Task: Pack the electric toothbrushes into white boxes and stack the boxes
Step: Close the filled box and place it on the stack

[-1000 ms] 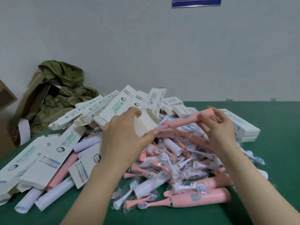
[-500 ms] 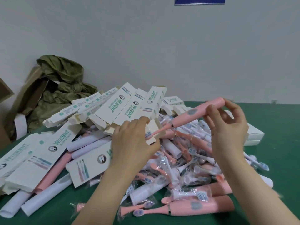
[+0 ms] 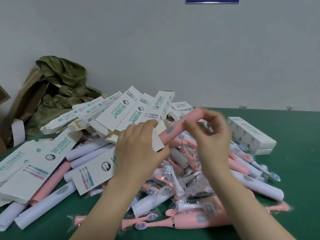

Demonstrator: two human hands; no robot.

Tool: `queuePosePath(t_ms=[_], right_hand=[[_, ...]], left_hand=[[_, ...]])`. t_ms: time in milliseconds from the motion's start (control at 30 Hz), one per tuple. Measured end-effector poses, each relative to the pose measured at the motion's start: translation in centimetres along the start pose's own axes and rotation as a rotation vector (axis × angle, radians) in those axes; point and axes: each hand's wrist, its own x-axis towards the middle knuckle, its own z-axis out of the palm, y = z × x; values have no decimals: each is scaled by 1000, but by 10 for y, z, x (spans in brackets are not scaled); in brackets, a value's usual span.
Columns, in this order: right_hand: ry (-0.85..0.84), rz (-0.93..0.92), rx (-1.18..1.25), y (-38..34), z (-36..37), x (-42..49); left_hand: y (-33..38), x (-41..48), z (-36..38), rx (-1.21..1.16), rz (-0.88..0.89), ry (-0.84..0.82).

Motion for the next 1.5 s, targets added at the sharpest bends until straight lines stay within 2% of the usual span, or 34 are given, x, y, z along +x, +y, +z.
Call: queuePosePath(t_ms=[200,267,333,400,433,533,567,633,733,800,867,967,1100,1167,1267,1333,1367,1433,1500], right_hand=[[-334,-249,-453,13,17,-12],[-493,-392,-630,14,15,-11],[-648,-461,-710,12,15,-14],[-729,-402,-670,8,15,-15],[-723,-312,-584,5,14,-16],[-514,20,-276,-5,2,-6],[-465,88,-266,-8,-4,-2],[-525,91,-482,-10,-11,0],[-903,-67,-902,-4,1,-20],[-1057,-173,-1137,2,13,-34],[-1069,-208,-1269,1,17,-32],[-1077,-177,-1320,0,12,-27],[-1031,-174,-1226,-3,9,-31],[-955,-51,-1053,-6,3,-24],[-589,83,-679,-12,-9,-5],[-320,158,-304,-20,-16,6],[-236,206,-147,-23,-19,9],[-201,297,42,-25,-20,9],[-251,376,201,-25,-15,6]], left_hand=[[1,6,0,-44,-9,4],[-5,2,-3,-40,-9,1],[-11,-2,-7,-45,-2,2],[-14,-5,-13,-51,-7,20],[-15,-7,-16,-53,-6,35],[-13,-14,-20,-75,-12,74],[-12,-16,-22,-92,-24,82],[-10,-17,-24,-121,-49,90],[-8,-17,-25,-129,-69,88],[-10,-17,-24,-135,-80,86],[-11,-15,-21,-128,-73,75],[-8,-16,-17,-122,-61,33],[-8,-19,-17,-114,-63,30],[-9,-20,-17,-103,-66,39],[-8,-21,-15,-104,-67,33],[-8,-20,-15,-109,-67,25],[-8,-21,-14,-111,-69,17],[-8,-21,-13,-117,-75,-3],[-6,-21,-12,-129,-72,-8]])
